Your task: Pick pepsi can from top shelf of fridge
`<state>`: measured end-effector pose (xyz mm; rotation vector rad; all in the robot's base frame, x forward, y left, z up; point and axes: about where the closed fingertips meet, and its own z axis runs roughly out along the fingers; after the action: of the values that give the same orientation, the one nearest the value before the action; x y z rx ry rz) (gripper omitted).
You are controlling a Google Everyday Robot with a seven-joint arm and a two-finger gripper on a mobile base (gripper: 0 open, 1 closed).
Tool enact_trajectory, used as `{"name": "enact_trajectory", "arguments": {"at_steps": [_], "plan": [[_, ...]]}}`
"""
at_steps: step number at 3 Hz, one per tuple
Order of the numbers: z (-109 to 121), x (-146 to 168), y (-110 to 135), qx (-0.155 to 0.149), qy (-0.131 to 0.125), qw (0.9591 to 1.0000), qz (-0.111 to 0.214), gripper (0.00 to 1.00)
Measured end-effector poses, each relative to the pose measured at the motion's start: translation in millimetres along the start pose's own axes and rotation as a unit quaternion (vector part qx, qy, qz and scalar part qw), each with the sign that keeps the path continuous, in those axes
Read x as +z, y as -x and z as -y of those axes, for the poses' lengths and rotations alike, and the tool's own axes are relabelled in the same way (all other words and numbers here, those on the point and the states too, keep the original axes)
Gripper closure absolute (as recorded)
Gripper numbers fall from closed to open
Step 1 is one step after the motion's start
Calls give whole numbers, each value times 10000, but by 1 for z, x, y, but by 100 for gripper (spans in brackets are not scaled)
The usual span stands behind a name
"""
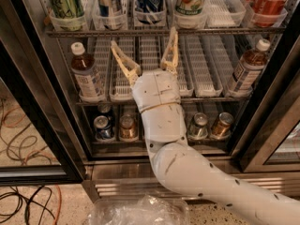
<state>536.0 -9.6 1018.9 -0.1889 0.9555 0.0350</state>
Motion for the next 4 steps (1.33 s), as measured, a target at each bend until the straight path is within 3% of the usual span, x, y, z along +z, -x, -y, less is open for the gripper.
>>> {"name": "enact_trajectory", "arguments": {"at_steps": [2,4], "plan": [[0,12,-8,17,-31,9999,100,23],[14,36,-2,-121,-219,9990,357,22]]}}
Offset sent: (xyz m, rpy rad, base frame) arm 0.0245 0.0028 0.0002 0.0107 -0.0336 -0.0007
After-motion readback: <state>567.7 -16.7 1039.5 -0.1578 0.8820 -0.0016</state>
